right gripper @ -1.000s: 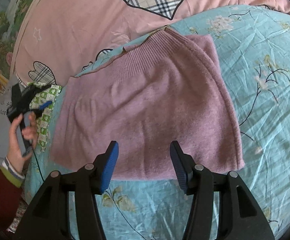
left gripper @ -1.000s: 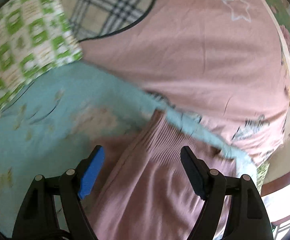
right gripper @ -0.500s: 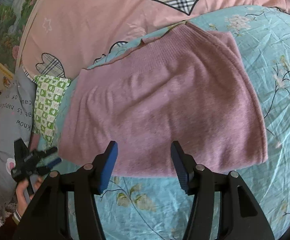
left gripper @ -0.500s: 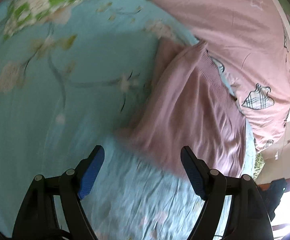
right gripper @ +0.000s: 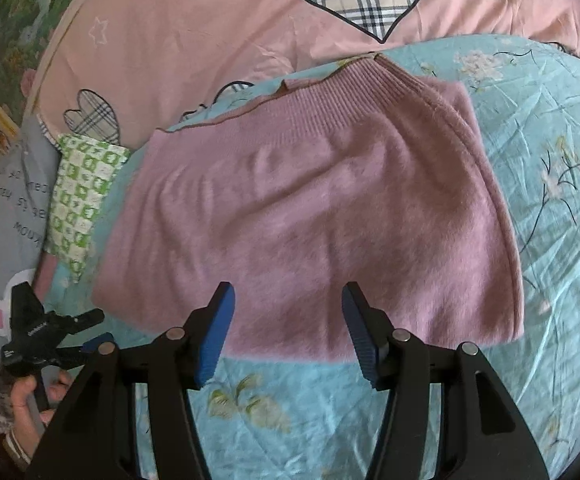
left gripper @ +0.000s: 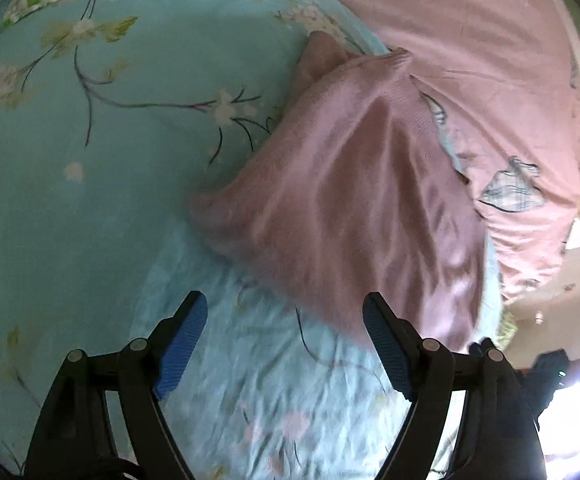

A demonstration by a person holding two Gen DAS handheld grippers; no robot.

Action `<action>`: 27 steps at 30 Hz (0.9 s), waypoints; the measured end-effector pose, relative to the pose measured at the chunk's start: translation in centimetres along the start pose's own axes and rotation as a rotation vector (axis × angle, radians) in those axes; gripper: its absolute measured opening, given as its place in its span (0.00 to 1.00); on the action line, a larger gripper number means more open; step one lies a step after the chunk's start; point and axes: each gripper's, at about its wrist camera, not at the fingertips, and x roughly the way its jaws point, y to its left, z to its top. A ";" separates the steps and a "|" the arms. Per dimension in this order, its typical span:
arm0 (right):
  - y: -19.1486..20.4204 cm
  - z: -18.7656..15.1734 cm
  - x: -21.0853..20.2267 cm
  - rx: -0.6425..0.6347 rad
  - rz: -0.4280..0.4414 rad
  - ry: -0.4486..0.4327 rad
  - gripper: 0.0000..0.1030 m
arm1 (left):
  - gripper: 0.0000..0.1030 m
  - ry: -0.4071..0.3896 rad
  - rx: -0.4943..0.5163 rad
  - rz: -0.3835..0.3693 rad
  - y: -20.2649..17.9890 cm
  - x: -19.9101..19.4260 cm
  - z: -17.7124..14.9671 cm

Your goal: Fold small clothes

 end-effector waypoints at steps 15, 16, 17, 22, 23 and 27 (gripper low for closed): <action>-9.1 -0.1 -1.1 0.235 -0.092 0.022 0.54 | 0.87 -0.106 -0.150 0.009 0.6 1.9 1.5; -8.8 0.0 -1.4 0.231 -0.081 0.015 0.54 | 0.87 -0.118 -0.153 0.007 0.4 2.0 1.5; -8.3 0.3 -1.6 0.224 -0.065 0.006 0.55 | 0.87 -0.133 -0.153 0.006 0.1 2.2 1.5; -5.4 1.3 -1.8 0.169 -0.018 0.000 0.55 | 0.75 -0.182 -0.105 0.007 -1.2 3.0 2.1; -4.8 1.6 -1.7 0.154 -0.011 0.001 0.55 | 0.69 -0.184 -0.090 0.010 -1.5 3.2 2.3; -3.7 1.7 -1.5 0.133 0.020 0.001 0.55 | 0.22 -0.158 -0.057 -0.054 -1.9 3.8 3.2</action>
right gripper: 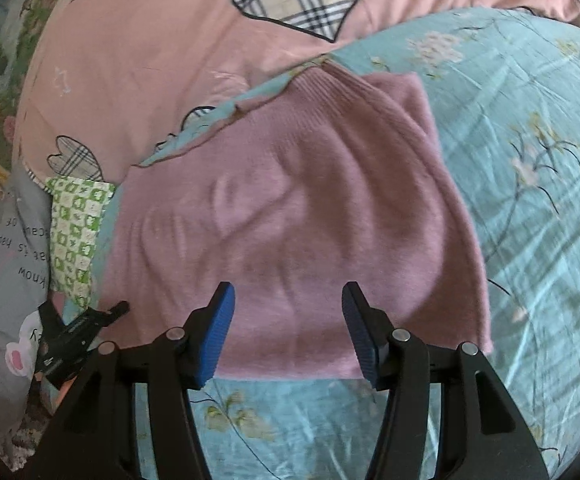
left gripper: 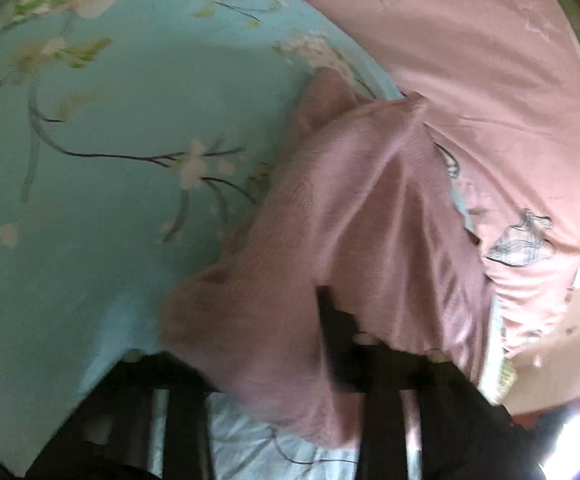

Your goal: Fold small clothes

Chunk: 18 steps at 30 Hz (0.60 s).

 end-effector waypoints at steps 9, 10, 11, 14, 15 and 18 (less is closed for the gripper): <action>-0.6 2.1 0.3 0.014 0.079 0.003 0.55 | 0.11 -0.018 0.361 -0.132 -11.6 -2.0 -2.2; -0.8 2.4 0.4 0.018 0.086 0.001 0.55 | 0.11 -0.003 0.413 -0.164 -13.5 -1.8 -2.9; -1.1 2.8 0.4 0.025 0.096 0.000 0.55 | 0.11 0.019 0.468 -0.193 -15.4 -1.4 -3.8; -2.2 4.2 0.8 0.055 0.122 0.007 0.55 | 0.11 0.111 0.607 -0.252 -19.9 0.9 -7.3; -2.6 4.7 1.2 0.065 0.137 0.015 0.55 | 0.11 0.140 0.649 -0.245 -20.8 2.0 -8.6; -3.2 6.0 2.6 0.068 0.160 0.055 0.55 | 0.11 0.237 0.715 -0.204 -21.8 5.7 -11.4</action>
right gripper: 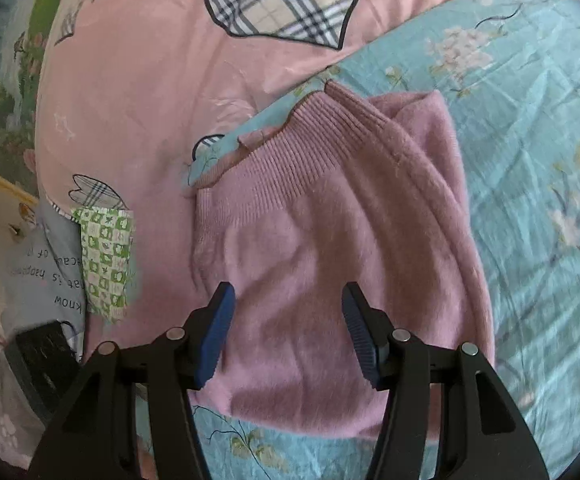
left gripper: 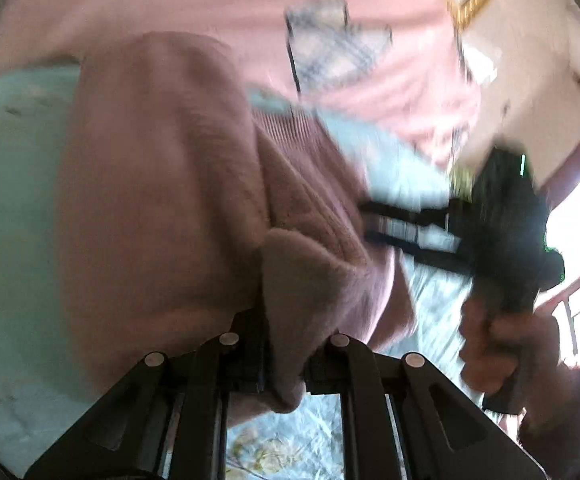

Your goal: Fold small clothes

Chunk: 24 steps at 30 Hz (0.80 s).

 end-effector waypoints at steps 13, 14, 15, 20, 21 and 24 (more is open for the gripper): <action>2.2 3.2 8.8 -0.029 0.157 0.114 0.55 | 0.11 0.042 0.018 0.020 -0.7 1.2 -0.3; 2.7 3.5 9.5 -0.038 0.175 0.118 0.53 | 0.11 0.043 0.014 0.019 -0.7 1.1 -0.3; 3.3 3.9 10.3 -0.052 0.197 0.132 0.37 | 0.11 0.043 0.014 0.020 -1.0 1.0 -0.3; 6.0 4.8 9.6 -0.141 0.206 0.129 0.14 | 0.11 0.015 0.039 -0.027 -3.0 -0.8 1.1; 6.7 5.1 7.9 -0.168 0.222 0.101 0.14 | 0.11 0.004 0.054 -0.052 -4.0 -1.1 1.6; 7.0 6.2 3.2 -0.218 0.234 0.030 0.13 | 0.11 -0.002 0.120 -0.132 -7.4 -0.8 3.0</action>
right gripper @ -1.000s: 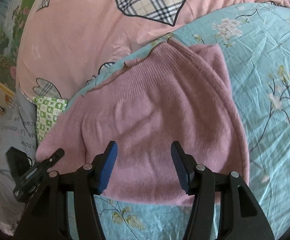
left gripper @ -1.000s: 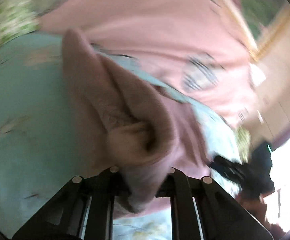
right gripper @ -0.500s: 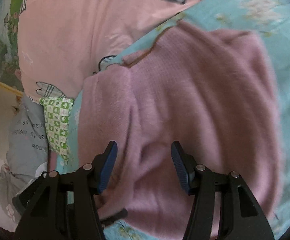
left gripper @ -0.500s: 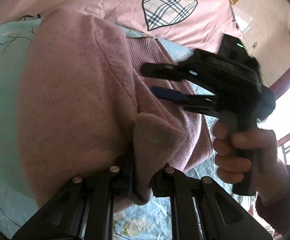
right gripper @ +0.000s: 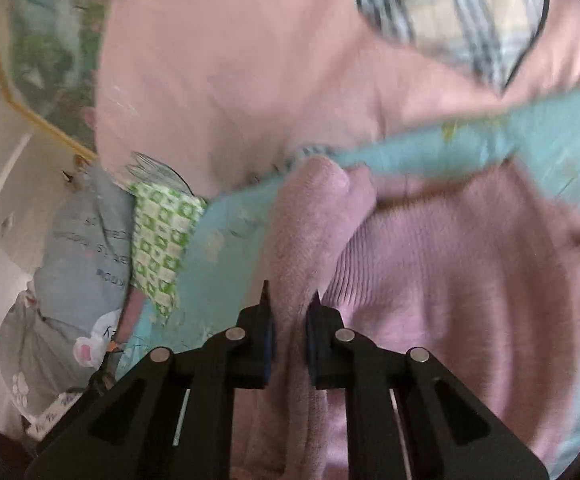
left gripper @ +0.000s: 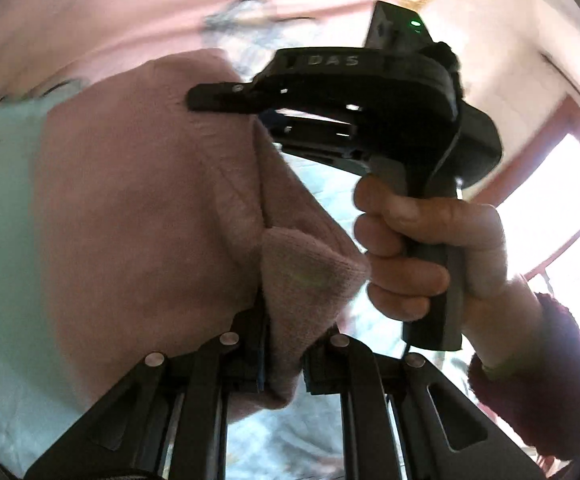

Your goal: Fold small clothes

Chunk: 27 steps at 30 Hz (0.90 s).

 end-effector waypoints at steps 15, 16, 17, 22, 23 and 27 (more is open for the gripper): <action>-11.8 -2.7 -4.5 0.148 -0.248 -0.006 0.15 | 0.25 0.200 0.050 -0.043 -2.4 12.2 -0.4; -11.9 -2.7 -4.5 0.146 -0.255 -0.008 0.16 | 0.35 0.207 0.047 -0.055 -2.2 12.1 -0.1; -11.8 -2.7 -4.4 0.146 -0.263 -0.009 0.19 | 0.39 0.216 0.048 -0.070 -2.3 11.7 0.0; -11.0 -3.2 -6.9 0.176 -0.319 -0.063 0.27 | 0.49 0.216 0.061 -0.079 -2.1 8.1 -0.8; -10.6 -3.6 -7.9 0.179 -0.328 -0.083 0.28 | 0.51 0.213 0.049 -0.078 -1.7 7.2 -0.9; -9.1 -5.5 -10.4 0.190 -0.316 -0.118 0.30 | 0.56 0.169 -0.014 -0.034 1.0 3.2 -1.3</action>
